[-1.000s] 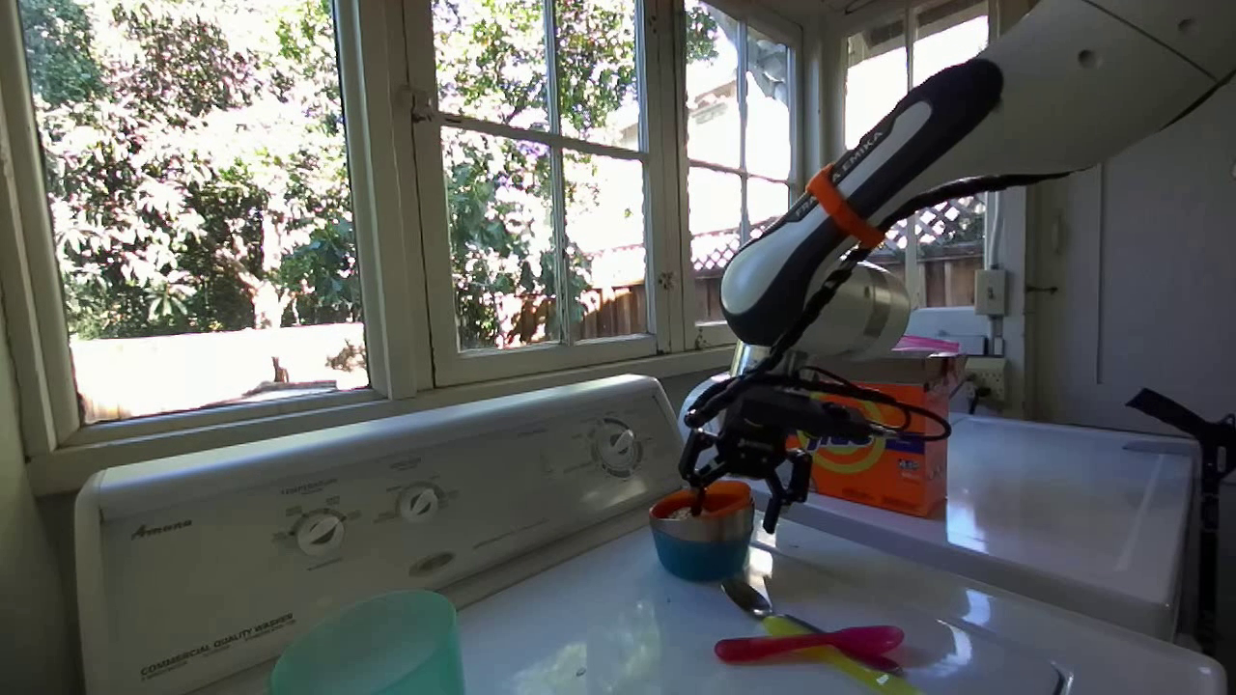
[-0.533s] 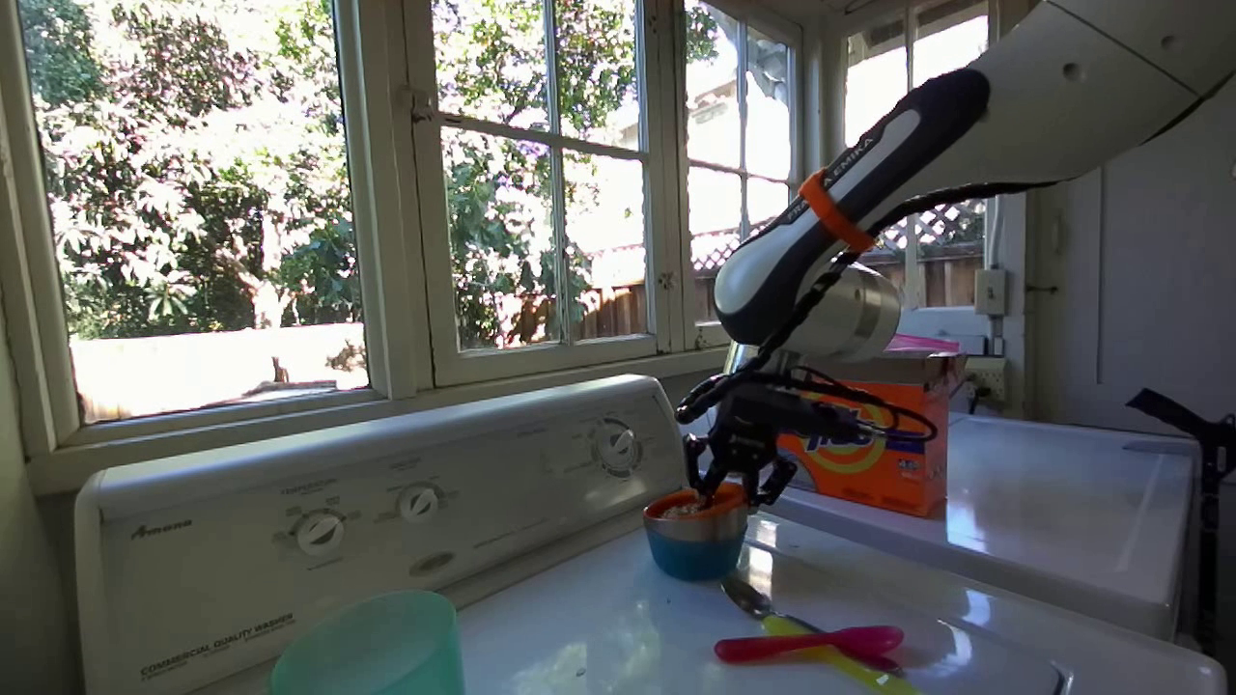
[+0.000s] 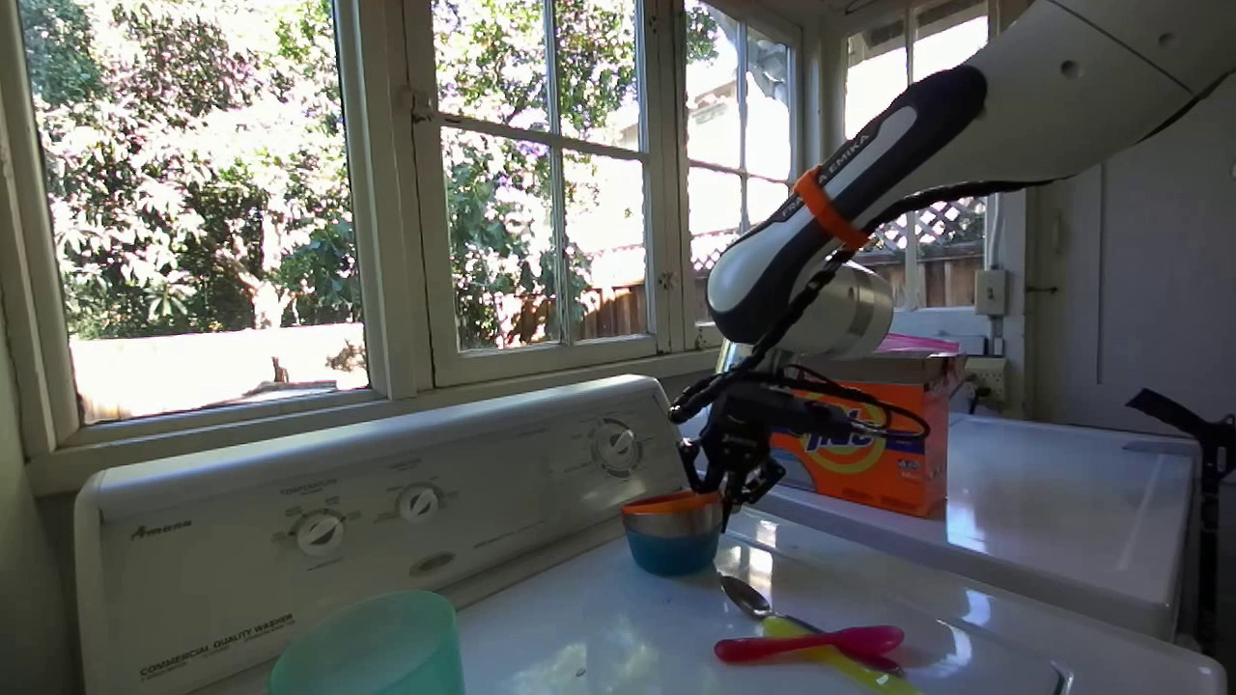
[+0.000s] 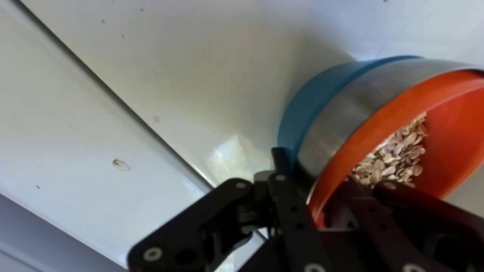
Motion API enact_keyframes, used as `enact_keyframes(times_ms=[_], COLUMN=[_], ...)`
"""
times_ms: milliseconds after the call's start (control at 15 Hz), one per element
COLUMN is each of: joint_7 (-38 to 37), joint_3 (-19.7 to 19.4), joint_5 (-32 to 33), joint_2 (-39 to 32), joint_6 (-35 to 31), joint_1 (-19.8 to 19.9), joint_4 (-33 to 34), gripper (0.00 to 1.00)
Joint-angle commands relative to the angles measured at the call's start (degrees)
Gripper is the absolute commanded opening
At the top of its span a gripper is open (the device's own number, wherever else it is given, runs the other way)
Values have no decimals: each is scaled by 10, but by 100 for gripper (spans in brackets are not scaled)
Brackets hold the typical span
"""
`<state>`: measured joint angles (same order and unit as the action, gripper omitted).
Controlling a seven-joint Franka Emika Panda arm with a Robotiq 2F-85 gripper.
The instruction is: Open the lid of the box, then put the silver bowl in the blue bowl and move the bowls to the left
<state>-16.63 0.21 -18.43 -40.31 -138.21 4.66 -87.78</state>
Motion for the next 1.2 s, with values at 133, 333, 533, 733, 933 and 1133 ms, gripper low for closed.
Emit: enact_keyframes(times_ms=[133,333,533,733,933,1133], joint_7=[-17,-2,33,86,147,188], joint_3=[-22,-21,-4,26,60,83], joint_5=[76,120,131,114,95,85], joint_2=[12,7,-7,-23,-47,-79], joint_6=[41,45,29,27,48,75], joint_1=[-60,-86,-91,-80,-66,-61], joint_4=[17,35,64,98,139,182], gripper=[4,4,4,4,4,4])
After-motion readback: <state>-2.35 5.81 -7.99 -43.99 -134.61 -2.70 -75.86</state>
